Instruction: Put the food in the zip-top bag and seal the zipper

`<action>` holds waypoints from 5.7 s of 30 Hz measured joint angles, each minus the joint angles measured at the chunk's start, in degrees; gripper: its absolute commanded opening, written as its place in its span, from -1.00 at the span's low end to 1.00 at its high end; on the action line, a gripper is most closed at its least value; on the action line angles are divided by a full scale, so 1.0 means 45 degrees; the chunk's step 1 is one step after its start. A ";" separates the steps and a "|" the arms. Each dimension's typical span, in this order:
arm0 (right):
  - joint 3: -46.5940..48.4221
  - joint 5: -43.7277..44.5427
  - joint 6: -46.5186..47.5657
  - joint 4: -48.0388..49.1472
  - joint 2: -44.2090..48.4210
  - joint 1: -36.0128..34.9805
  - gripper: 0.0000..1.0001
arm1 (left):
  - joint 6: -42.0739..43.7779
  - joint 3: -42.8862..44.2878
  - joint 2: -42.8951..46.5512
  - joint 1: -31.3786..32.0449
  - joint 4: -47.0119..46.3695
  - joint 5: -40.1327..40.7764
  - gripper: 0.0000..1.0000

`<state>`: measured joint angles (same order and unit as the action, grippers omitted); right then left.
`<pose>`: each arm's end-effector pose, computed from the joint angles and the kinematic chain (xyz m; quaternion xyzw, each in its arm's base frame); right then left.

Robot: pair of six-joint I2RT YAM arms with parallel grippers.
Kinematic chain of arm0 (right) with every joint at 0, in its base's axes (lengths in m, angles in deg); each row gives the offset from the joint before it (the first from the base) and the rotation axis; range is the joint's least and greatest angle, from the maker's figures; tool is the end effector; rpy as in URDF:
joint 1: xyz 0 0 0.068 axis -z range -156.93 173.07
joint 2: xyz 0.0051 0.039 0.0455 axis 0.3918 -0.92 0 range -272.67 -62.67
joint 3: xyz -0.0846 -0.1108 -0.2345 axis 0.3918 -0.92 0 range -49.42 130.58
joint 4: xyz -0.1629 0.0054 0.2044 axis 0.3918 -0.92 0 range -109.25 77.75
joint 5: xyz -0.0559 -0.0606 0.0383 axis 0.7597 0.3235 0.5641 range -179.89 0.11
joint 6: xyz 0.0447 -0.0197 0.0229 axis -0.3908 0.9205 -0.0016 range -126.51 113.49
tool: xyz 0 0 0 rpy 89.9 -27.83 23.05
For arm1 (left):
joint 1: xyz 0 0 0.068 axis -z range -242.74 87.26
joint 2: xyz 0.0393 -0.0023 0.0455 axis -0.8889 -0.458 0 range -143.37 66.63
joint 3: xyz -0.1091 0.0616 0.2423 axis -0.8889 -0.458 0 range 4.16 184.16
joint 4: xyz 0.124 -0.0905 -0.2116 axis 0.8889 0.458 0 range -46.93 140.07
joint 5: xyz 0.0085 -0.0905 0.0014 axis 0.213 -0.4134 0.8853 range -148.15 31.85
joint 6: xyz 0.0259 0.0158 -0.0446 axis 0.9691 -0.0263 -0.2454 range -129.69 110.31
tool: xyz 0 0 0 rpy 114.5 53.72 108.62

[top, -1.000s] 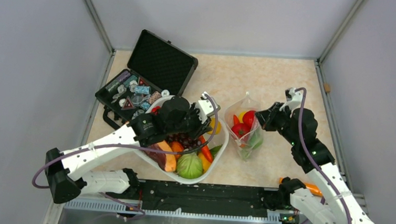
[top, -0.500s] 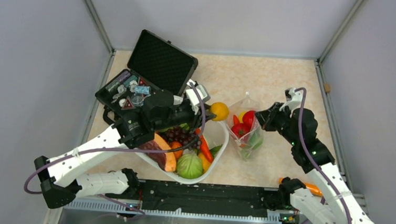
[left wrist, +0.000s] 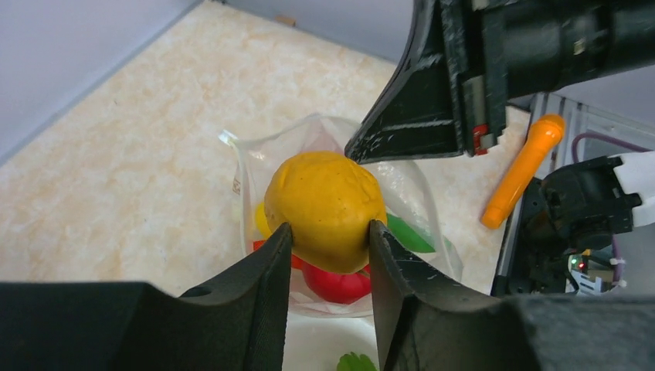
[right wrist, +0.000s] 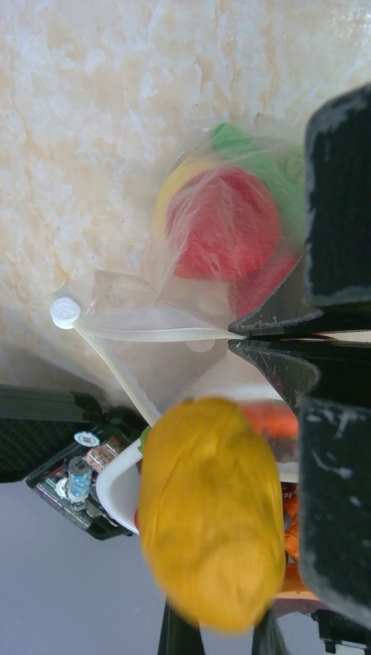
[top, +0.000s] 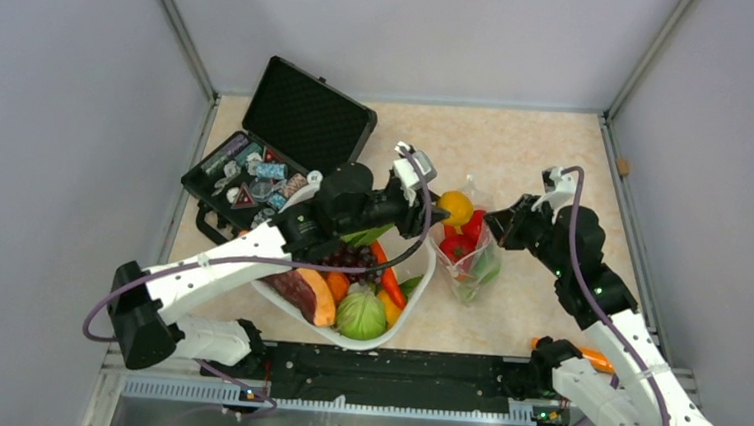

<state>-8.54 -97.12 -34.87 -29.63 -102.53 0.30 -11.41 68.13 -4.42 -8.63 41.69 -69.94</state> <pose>0.1515 0.0685 0.3163 0.0012 0.7998 0.3036 0.5178 0.1659 -0.2418 0.3816 0.3874 0.6312 -0.3798 0.5543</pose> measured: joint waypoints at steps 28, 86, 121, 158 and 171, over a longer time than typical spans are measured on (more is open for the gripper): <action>0.0578 0.1073 0.0185 0.0845 0.2705 0.0000 -1.00 | 0.0219 -0.1409 0.3429 -0.0010 0.0699 0.2025 0.96; 0.0743 0.1015 -0.0185 -0.0797 0.0680 0.0000 -1.00 | -0.0811 -0.1472 0.3351 -0.2905 0.8670 0.0228 0.66; 0.0636 0.1010 -0.0185 -0.0714 0.0510 0.0000 -1.00 | -0.0976 0.2317 -0.1511 0.0146 1.5824 0.2919 0.60; 0.0597 0.1273 0.0063 -0.0816 0.0777 0.0000 -1.00 | -0.1598 0.3007 -0.3526 0.0335 1.5557 0.4104 -0.92; 0.0597 0.1311 0.0058 -0.0816 0.0855 0.0000 -1.00 | -0.1967 0.1462 0.0894 -0.0141 1.1157 0.5149 0.36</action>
<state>-5.85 -91.21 -34.60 -33.31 -98.68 0.30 -20.26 74.71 -0.40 -9.27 91.89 -46.77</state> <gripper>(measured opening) 0.004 0.533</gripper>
